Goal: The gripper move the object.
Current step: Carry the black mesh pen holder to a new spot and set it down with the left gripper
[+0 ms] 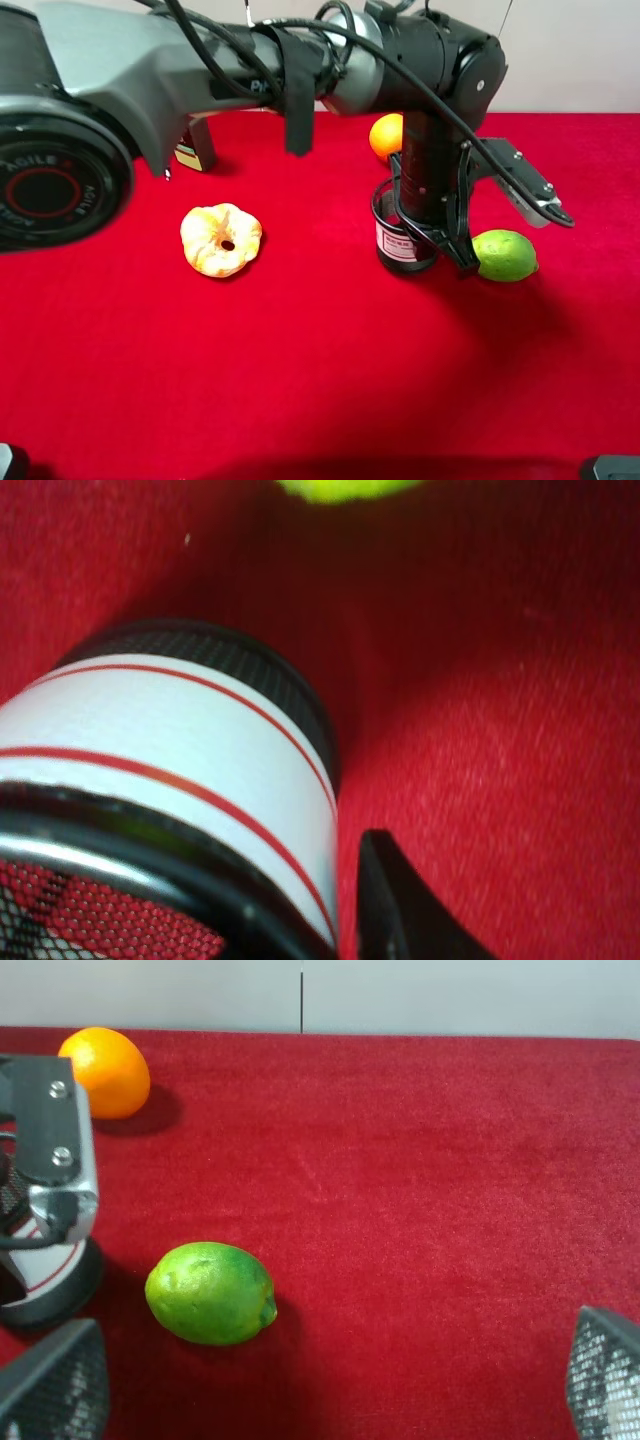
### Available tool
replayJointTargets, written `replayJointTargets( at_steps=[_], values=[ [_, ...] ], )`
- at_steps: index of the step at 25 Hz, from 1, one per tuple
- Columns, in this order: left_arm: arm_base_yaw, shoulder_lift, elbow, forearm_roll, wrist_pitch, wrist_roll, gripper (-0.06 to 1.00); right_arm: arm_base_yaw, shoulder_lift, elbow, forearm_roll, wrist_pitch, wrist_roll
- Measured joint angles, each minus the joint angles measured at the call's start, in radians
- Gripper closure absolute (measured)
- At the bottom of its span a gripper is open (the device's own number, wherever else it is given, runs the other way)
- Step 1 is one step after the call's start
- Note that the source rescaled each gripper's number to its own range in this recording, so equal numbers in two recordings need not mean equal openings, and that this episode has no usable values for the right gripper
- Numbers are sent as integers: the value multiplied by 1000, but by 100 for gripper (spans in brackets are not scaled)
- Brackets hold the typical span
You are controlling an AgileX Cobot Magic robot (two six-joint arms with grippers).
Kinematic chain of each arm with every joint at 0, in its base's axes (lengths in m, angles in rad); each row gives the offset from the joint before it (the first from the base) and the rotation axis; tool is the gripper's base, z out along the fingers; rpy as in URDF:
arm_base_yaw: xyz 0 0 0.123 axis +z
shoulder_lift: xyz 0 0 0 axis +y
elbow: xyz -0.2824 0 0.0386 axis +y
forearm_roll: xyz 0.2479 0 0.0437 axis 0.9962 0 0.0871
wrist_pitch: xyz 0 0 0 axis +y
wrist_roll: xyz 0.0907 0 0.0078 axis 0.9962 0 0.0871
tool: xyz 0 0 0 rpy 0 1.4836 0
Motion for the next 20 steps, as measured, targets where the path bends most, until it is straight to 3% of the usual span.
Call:
replayJointTargets(
  at_steps=[7, 16, 20],
  values=[
    [-15, 20, -1, 1, -19, 3, 90, 0, 0, 0, 0, 0, 0],
    [-15, 19, -13, 20, -10, 4, 42, 0, 0, 0, 0, 0, 0],
    [-15, 19, -73, 31, 36, 4, 39, 0, 0, 0, 0, 0, 0]
  ],
)
